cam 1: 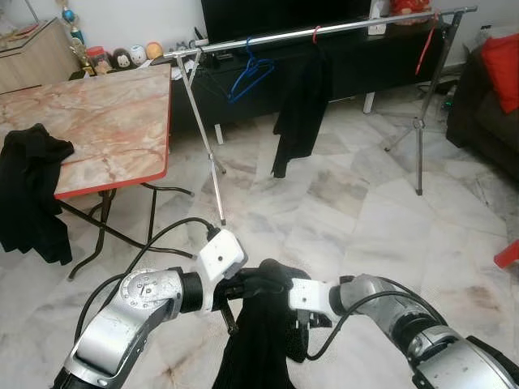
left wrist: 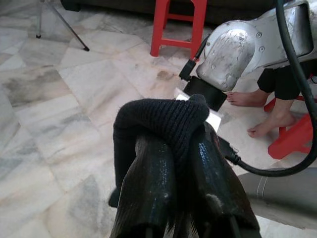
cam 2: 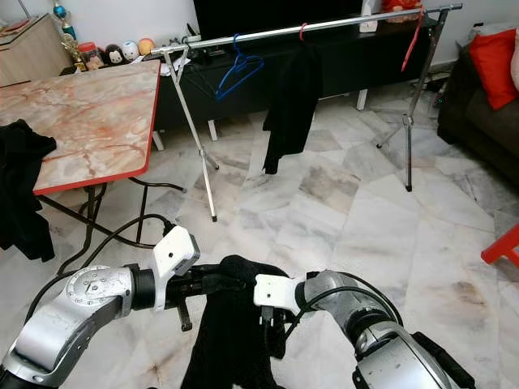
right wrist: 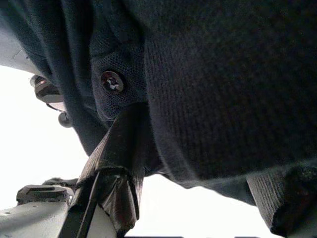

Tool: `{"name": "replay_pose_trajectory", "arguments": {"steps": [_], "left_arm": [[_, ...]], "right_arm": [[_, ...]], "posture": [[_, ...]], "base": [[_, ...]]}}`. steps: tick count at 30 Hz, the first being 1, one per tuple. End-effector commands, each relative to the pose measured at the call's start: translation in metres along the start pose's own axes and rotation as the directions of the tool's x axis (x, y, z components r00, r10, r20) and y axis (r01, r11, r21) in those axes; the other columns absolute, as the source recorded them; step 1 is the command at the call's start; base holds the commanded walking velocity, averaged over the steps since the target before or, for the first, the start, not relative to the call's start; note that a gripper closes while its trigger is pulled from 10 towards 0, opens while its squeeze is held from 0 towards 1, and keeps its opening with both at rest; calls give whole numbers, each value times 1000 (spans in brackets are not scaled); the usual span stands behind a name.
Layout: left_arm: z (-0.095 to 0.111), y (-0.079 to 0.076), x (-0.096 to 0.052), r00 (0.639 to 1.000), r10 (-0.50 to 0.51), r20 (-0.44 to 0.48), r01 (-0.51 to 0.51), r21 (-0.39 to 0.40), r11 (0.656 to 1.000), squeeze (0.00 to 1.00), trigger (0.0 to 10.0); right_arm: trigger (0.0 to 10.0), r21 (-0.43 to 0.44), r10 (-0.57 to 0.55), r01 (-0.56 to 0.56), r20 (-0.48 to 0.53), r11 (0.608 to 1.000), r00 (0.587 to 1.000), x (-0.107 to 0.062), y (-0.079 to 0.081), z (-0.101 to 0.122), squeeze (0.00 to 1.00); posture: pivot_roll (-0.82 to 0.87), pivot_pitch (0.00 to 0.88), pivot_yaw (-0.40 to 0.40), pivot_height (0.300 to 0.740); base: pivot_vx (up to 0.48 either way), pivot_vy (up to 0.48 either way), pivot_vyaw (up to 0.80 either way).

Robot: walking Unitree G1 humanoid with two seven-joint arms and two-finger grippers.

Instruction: Hang hanger

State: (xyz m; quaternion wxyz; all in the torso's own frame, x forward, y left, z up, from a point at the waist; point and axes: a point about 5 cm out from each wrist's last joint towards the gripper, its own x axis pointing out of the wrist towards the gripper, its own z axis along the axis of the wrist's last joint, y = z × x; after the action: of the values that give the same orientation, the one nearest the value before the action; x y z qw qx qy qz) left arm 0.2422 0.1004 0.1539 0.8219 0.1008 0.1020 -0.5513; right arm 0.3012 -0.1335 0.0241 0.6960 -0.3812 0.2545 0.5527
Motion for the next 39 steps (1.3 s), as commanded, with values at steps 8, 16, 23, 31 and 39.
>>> {"name": "replay_pose_trajectory", "arguments": {"steps": [8, 16, 23, 31, 39], "left_arm": [[16, -3, 1, 999, -32, 41, 30, 38, 999, 0, 10000], [28, -8, 5, 996, -68, 62, 63, 67, 996, 0, 10000], [32, -9, 6, 995, -71, 70, 66, 72, 995, 0, 10000], [34, -7, 6, 995, -64, 74, 59, 77, 995, 0, 10000], [32, -6, 6, 996, -59, 70, 54, 76, 996, 0, 10000]], "right_arm": [[10000, 26, -29, 29, 14, 999, 999, 3, 3, 0, 0], [0, 77, -8, 6, 31, 997, 999, 8, 10, -1, 0], [0, 95, 3, -7, 50, 995, 999, 10, 14, -1, 0], [0, 108, -3, -5, 71, 994, 997, 10, 14, 0, 0], [0, 105, -15, 7, 73, 994, 997, 9, 11, 2, 0]], "posture": [[-50, 0, 125, 740], [-41, 0, 125, 740], [-39, 0, 126, 740], [-40, 0, 128, 740], [-43, 0, 129, 740]], "base": [[0, 0, 0], [0, 0, 0], [0, 0, 0], [0, 0, 0], [0, 0, 0]]}}
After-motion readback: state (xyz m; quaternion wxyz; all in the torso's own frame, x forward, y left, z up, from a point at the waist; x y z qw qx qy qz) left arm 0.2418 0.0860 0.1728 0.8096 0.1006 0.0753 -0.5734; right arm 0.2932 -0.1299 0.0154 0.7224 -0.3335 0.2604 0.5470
